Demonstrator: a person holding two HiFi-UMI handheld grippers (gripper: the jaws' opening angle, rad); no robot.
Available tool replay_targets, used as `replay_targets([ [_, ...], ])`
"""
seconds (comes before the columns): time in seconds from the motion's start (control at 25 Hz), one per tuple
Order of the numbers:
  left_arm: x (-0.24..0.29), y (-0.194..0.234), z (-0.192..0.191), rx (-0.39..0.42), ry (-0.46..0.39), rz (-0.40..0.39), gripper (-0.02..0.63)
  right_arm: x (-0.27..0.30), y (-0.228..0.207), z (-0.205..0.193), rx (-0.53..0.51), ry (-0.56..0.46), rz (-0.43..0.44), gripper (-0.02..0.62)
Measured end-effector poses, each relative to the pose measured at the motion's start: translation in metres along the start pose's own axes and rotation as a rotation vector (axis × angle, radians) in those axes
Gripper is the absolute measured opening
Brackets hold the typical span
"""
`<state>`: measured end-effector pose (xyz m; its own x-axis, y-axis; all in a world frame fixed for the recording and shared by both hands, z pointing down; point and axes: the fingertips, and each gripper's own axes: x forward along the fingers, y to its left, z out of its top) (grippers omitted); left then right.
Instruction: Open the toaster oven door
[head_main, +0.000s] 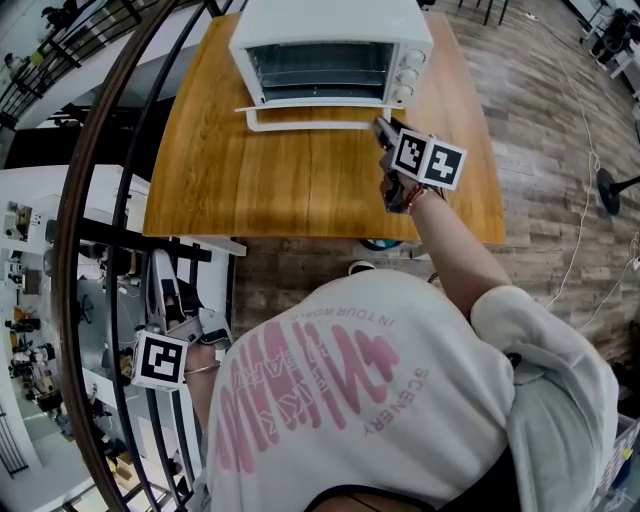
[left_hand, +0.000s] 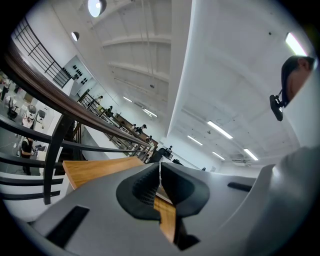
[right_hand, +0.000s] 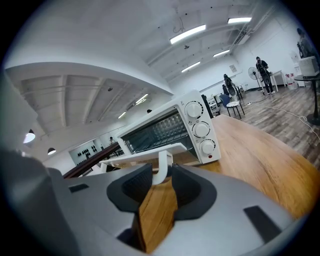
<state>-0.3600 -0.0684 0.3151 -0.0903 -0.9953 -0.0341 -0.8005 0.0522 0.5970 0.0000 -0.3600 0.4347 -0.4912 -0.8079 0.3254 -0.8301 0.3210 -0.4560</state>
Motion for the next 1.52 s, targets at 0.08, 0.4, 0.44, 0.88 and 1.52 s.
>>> replay_targets([
  [0.08,0.0,0.001,0.0,-0.004,-0.001,-0.001,0.025,0.0,0.0,-0.002,-0.001,0.005,0.001,0.13],
  [0.4,0.0,-0.001,-0.002,-0.01,0.002,-0.003,0.025,-0.002,-0.001,-0.008,0.002,0.014,0.0,0.13],
  [0.44,-0.001,-0.001,-0.002,-0.014,0.003,-0.003,0.025,-0.002,-0.001,-0.008,0.001,0.015,0.0,0.13],
  [0.88,-0.001,-0.001,-0.005,-0.017,0.005,-0.001,0.025,-0.003,-0.003,-0.016,0.003,0.039,-0.002,0.13],
  [1.52,-0.002,-0.007,-0.008,-0.017,0.003,-0.002,0.025,-0.006,-0.006,-0.034,-0.023,0.098,0.004,0.123],
])
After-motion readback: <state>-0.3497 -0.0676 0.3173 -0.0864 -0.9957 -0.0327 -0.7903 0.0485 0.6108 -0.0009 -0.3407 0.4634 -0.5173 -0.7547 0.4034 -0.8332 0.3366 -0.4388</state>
